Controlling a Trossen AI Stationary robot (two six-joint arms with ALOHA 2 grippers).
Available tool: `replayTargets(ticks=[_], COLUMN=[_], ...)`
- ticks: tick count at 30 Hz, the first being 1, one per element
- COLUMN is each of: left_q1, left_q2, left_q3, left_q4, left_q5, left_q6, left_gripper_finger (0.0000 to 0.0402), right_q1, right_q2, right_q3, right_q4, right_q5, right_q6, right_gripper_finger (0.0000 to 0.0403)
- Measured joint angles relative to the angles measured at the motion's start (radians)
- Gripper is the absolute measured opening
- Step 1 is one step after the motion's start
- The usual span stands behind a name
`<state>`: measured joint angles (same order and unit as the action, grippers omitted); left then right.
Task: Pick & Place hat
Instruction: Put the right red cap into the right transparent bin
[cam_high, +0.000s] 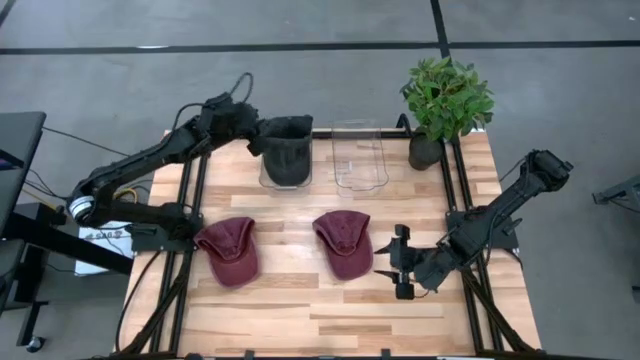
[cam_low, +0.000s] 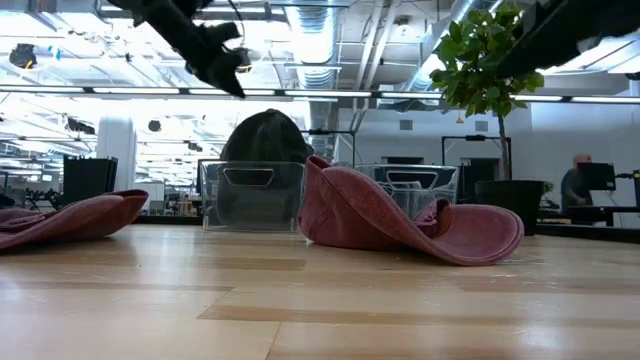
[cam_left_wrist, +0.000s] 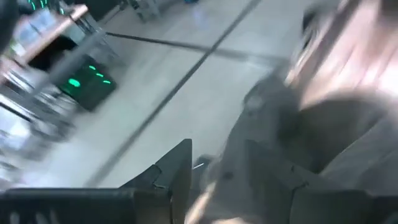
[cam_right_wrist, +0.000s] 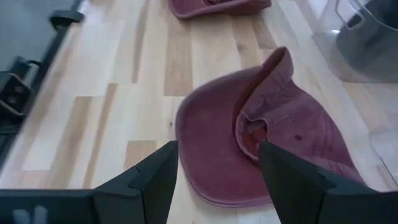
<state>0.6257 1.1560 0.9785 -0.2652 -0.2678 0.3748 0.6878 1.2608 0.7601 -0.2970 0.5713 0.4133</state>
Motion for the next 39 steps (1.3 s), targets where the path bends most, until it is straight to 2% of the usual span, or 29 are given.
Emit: replayTargets(ticks=[5,9,12,15,19,24,27,32,39], left_q1=[-0.108,-0.293,-0.45,-0.608,-0.799,-0.964,-1.004,-1.002,-1.001], left_q2=[-0.112,-0.191,-0.227,-0.235,-0.2,-0.117,-0.059,-0.021,-0.021], left_q3=[-0.116,-0.27,-0.387,-0.482,-0.574,-0.61,-0.611,-0.61,-0.61], left_q4=[0.032,0.139,0.284,0.446,0.658,0.761,0.79,0.829,0.839], left_q5=[0.16,0.174,0.158,0.093,-0.061,-0.188,-0.209,-0.198,-0.081], left_q6=[-0.265,-0.391,-0.468,-0.518,-0.534,-0.516,-0.482,-0.484,-0.488], left_gripper_finger=[0.014,0.0135,0.0131,0.0127,0.0122,0.012,0.012,0.0122,0.0122], right_q1=[0.049,0.088,0.108,0.122,0.121,0.106,0.102,0.102,0.1], right_q2=[0.094,0.182,0.234,0.275,0.295,0.299,0.299,0.299,0.298], right_q3=[0.0,0.0,0.0,0.0,0.0,0.001,0.001,0.001,0.001], right_q4=[0.05,0.163,0.236,0.282,0.311,0.341,0.343,0.348,0.392], right_q5=[0.126,0.194,0.214,0.233,0.257,0.3,0.298,0.28,0.216], right_q6=[0.063,0.064,0.06,0.058,0.058,0.058,0.05,0.05,0.05], right_gripper_finger=[0.0214,0.0214,0.0214,0.0214,0.0214,0.0214,0.0214,0.0214,0.0214])
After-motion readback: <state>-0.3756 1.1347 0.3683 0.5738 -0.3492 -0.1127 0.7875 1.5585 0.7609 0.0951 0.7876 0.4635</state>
